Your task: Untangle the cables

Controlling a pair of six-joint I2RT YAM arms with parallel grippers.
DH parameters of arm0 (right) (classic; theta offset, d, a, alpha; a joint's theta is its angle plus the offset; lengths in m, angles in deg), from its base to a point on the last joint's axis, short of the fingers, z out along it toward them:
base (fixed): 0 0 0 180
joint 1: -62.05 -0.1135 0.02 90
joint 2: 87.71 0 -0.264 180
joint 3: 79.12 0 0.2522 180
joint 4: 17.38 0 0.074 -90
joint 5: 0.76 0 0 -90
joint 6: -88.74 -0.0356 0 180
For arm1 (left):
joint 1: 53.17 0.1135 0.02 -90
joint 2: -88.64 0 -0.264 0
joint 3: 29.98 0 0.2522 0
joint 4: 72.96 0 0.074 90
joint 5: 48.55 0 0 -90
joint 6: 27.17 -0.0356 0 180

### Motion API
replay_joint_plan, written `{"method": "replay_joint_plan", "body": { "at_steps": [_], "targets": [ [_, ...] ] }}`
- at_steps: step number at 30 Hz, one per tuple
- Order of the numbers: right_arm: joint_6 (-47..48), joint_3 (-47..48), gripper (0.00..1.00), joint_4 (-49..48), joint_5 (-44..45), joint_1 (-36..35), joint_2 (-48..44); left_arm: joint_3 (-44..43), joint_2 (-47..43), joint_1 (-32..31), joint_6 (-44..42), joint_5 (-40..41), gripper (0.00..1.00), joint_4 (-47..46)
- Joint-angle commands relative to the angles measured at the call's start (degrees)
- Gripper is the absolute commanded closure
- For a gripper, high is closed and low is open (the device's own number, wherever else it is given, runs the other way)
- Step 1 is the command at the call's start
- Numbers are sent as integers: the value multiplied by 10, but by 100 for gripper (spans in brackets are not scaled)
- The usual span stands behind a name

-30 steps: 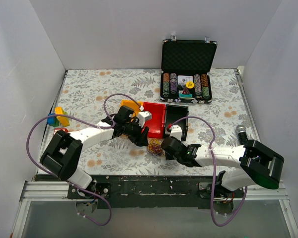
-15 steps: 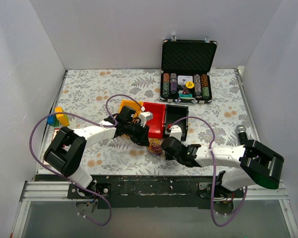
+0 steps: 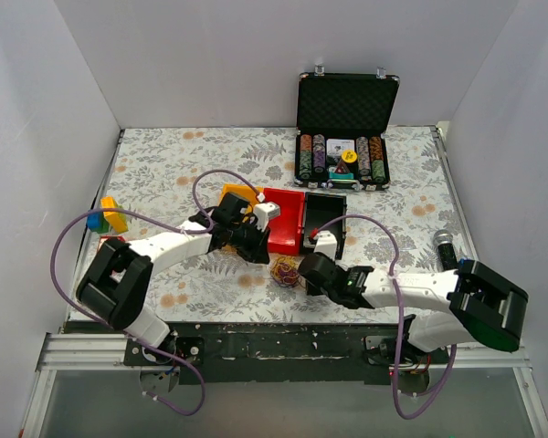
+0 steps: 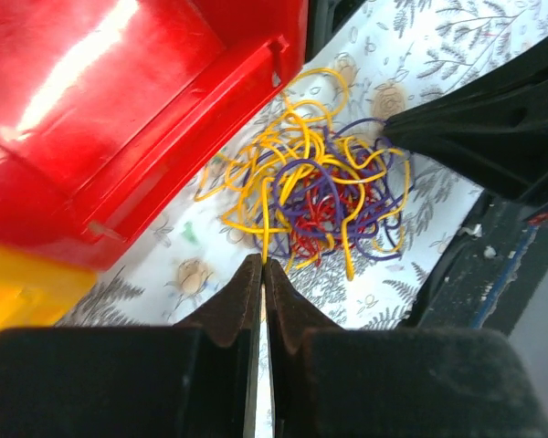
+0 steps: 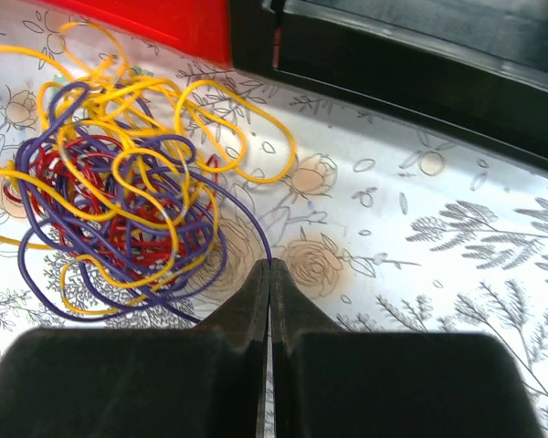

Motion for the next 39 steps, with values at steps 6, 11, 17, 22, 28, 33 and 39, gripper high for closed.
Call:
{"method": "replay_joint_plan", "body": {
  "at_steps": [6, 11, 17, 22, 28, 33, 39],
  "targets": [
    [-45, -30, 99, 106, 63, -4, -122, 15, -167, 23, -101, 186, 100, 118],
    [-89, -38, 99, 187, 99, -4, -189, 45, -221, 45, -140, 260, 100, 144],
    [-151, -10, 99, 311, 155, -4, -278, 27, -270, 98, -171, 334, 100, 154],
    [-193, 9, 99, 398, 188, -4, -376, -21, -308, 137, -126, 332, 100, 151],
    [-206, 26, 99, 464, 211, -5, -432, -46, -342, 167, -94, 322, 100, 150],
    [-209, 40, 99, 491, 219, -4, -438, -34, -357, 172, -110, 270, 100, 170],
    [-253, 84, 99, 577, 261, -4, -467, 46, -369, 172, -168, 354, 100, 148]
  ]
}}
